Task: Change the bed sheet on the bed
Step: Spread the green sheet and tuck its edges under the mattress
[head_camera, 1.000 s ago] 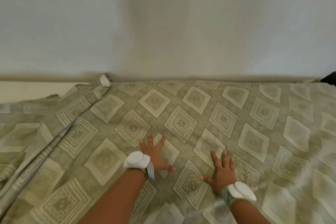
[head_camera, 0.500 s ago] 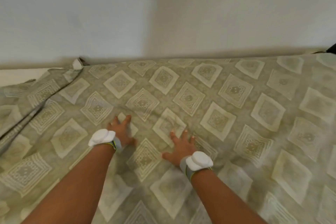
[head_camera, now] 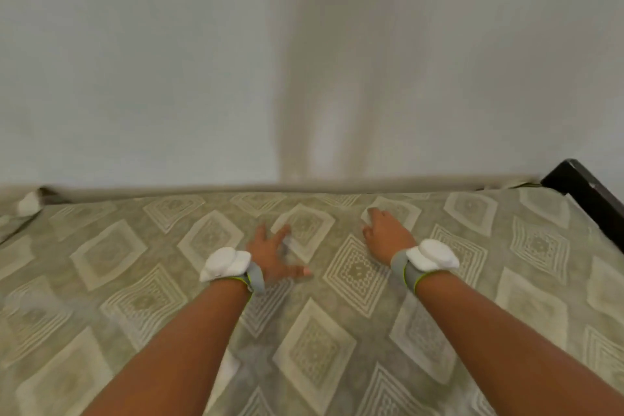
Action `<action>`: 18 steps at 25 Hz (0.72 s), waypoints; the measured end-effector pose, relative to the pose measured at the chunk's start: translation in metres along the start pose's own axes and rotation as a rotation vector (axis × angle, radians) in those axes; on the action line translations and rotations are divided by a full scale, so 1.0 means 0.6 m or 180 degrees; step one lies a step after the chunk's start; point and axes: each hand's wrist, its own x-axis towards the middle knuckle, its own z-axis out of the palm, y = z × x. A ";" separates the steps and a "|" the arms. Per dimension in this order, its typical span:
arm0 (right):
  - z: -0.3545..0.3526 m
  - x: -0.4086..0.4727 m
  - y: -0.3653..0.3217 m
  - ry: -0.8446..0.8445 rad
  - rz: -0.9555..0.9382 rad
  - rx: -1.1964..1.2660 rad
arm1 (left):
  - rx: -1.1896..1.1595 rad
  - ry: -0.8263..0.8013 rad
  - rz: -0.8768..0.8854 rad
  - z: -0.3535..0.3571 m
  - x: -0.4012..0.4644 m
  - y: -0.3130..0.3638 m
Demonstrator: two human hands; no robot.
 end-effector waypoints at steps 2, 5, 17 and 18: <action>0.006 0.066 0.015 -0.0184 0.0018 0.0123 | 0.0484 -0.0235 -0.0239 0.034 0.048 -0.013; 0.028 0.119 0.026 -0.0306 -0.0073 -0.0248 | 0.0517 -0.0223 -0.0311 0.039 0.080 -0.035; 0.119 0.202 0.018 0.0601 -0.0218 -0.0900 | 0.0946 0.1395 -0.0640 0.011 0.188 -0.060; 0.104 0.216 0.016 0.0316 -0.0156 -0.0910 | 0.0942 0.1407 -0.0625 0.011 0.192 -0.056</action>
